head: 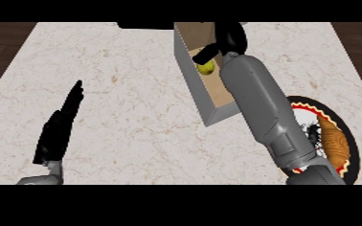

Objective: Pick the pear from the plate and place it in the cardboard box

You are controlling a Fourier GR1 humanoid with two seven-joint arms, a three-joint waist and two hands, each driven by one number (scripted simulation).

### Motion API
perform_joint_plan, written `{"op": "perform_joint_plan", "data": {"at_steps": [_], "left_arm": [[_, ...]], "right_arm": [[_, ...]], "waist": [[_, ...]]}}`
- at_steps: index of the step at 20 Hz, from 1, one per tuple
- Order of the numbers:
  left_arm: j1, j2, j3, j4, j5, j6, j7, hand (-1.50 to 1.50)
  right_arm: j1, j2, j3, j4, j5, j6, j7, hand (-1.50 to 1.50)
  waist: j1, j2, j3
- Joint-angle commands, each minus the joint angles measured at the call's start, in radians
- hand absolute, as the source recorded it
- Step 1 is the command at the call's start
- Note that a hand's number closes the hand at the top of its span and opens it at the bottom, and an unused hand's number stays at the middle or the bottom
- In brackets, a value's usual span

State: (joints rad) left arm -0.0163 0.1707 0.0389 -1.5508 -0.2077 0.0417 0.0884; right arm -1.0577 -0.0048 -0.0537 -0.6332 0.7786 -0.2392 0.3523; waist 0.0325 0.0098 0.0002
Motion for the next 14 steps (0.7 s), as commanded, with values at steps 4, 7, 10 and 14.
{"op": "perform_joint_plan", "data": {"at_steps": [4, 7, 10, 14], "left_arm": [[0.019, -0.007, -0.006, 0.006, -0.015, 0.008, -0.021, 0.00], [0.015, 0.013, 0.018, -0.016, 0.009, -0.012, 0.020, 0.00], [0.045, 0.013, 0.016, -0.039, 0.006, -0.011, 0.015, 0.00], [0.008, -0.012, 0.002, -0.023, -0.010, 0.009, 0.022, 0.00]], "right_arm": [[0.007, 0.005, -0.129, 0.003, -0.126, -0.251, -0.157, -1.50], [0.019, 0.005, -0.172, -0.012, -0.206, -0.315, -0.212, -1.50], [0.032, -0.030, -0.268, -0.076, -0.306, -0.261, -0.305, -1.50], [0.083, -0.094, -0.355, -0.137, -0.412, -0.230, -0.373, -1.50]], "waist": [[0.000, 0.001, 0.001], [-0.002, -0.003, 0.001], [-0.017, -0.007, 0.001], [-0.032, -0.008, 0.001]]}}
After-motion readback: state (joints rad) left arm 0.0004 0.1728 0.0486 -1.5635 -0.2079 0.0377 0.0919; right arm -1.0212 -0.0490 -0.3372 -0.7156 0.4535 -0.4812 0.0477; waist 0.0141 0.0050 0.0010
